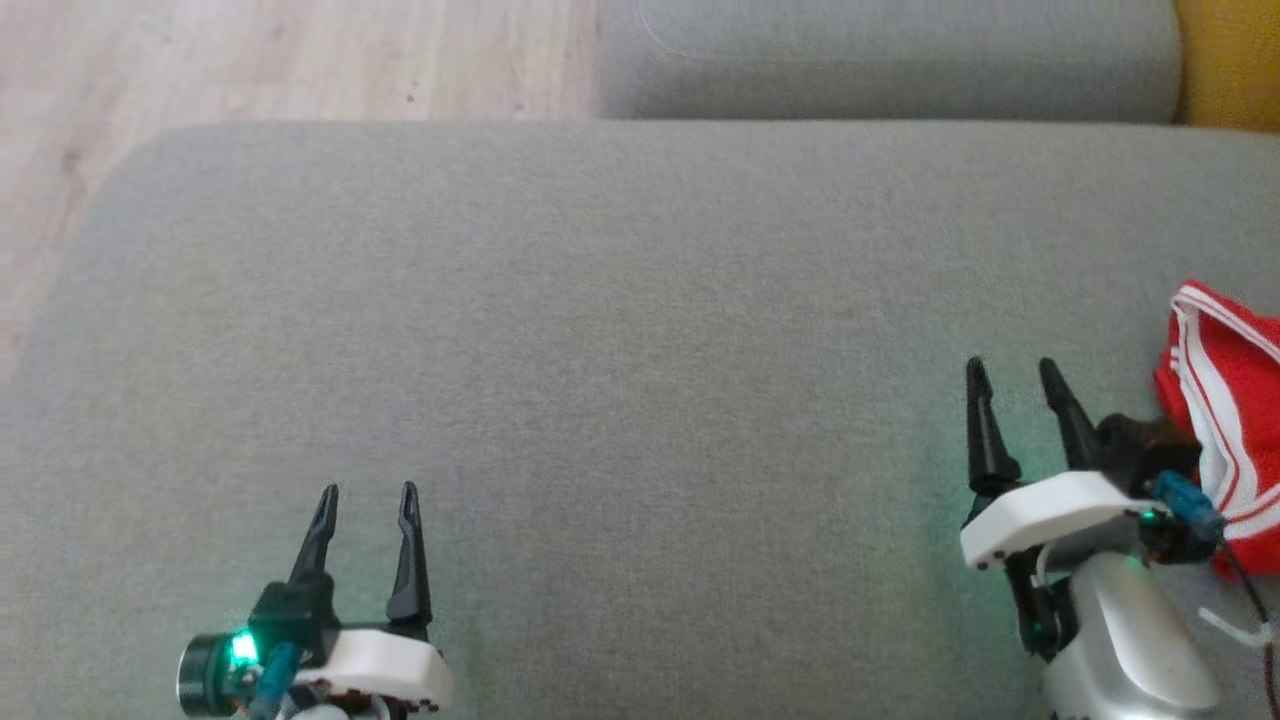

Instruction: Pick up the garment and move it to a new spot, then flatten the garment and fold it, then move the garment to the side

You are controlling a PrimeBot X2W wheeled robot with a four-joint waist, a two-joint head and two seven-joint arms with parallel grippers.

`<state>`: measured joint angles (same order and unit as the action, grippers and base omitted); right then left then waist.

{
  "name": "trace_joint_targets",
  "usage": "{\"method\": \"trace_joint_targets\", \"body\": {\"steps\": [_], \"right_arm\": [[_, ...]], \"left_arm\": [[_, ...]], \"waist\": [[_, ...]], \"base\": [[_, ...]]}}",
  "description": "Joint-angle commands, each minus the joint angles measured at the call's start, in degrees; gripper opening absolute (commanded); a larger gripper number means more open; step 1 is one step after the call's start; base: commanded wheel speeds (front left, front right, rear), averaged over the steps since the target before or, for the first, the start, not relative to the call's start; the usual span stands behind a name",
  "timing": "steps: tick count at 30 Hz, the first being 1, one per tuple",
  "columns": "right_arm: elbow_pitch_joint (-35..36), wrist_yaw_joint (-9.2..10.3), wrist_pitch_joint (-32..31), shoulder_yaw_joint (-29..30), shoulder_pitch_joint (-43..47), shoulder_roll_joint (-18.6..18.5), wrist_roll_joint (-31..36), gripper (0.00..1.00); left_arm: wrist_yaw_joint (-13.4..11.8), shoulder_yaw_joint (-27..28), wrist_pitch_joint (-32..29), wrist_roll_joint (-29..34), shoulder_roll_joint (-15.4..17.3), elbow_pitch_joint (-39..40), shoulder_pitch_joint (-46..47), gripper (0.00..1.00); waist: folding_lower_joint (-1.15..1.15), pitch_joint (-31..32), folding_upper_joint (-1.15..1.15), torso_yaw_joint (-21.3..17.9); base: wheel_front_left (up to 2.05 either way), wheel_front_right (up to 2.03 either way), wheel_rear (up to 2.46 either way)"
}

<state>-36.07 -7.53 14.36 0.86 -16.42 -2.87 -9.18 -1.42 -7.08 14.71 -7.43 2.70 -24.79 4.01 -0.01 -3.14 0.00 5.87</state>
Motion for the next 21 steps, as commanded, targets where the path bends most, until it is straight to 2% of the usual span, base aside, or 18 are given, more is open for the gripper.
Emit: {"method": "trace_joint_targets", "body": {"steps": [1, 11, 12, 16, 21], "right_arm": [[1.7, 0.04, 0.6, -1.7, 0.1, 0.0, -0.6, 1.00], [1.7, 0.04, 0.6, -4.1, 1.2, 0.0, -2.6, 1.00], [0.0, 0.00, 0.0, -2.5, 2.8, 0.1, -2.5, 0.00], [-2.4, 0.00, -0.2, -2.4, 4.5, 0.2, -2.7, 0.00], [-1.7, 0.00, -1.3, -1.8, 4.5, 0.2, -5.9, 0.00]], "left_arm": [[0.2, 2.3, 0.3, -0.2, 0.2, 1.8, 0.6, 1.00], [2.0, 3.8, 0.3, -0.6, 0.2, 2.6, -0.8, 1.00], [2.1, 1.7, 0.0, -0.4, 0.0, 0.9, -2.3, 0.00], [2.2, 1.6, -0.1, -0.8, -0.1, -1.5, -2.8, 0.00], [2.5, 2.4, -1.3, -4.1, 0.0, -1.3, -2.3, 0.00]], "waist": [[0.01, 1.1, 0.00, 0.8], [0.01, 3.9, 0.00, -0.5], [0.01, 3.8, 0.00, -0.5], [0.01, 4.0, 0.00, -0.6], [0.01, 3.9, 0.00, -0.8]], "base": [[0.00, 0.00, 0.00], [0.00, 0.00, 0.00], [0.00, 0.00, 0.00], [0.00, 0.00, 0.00], [0.00, 0.00, 0.00]]}}
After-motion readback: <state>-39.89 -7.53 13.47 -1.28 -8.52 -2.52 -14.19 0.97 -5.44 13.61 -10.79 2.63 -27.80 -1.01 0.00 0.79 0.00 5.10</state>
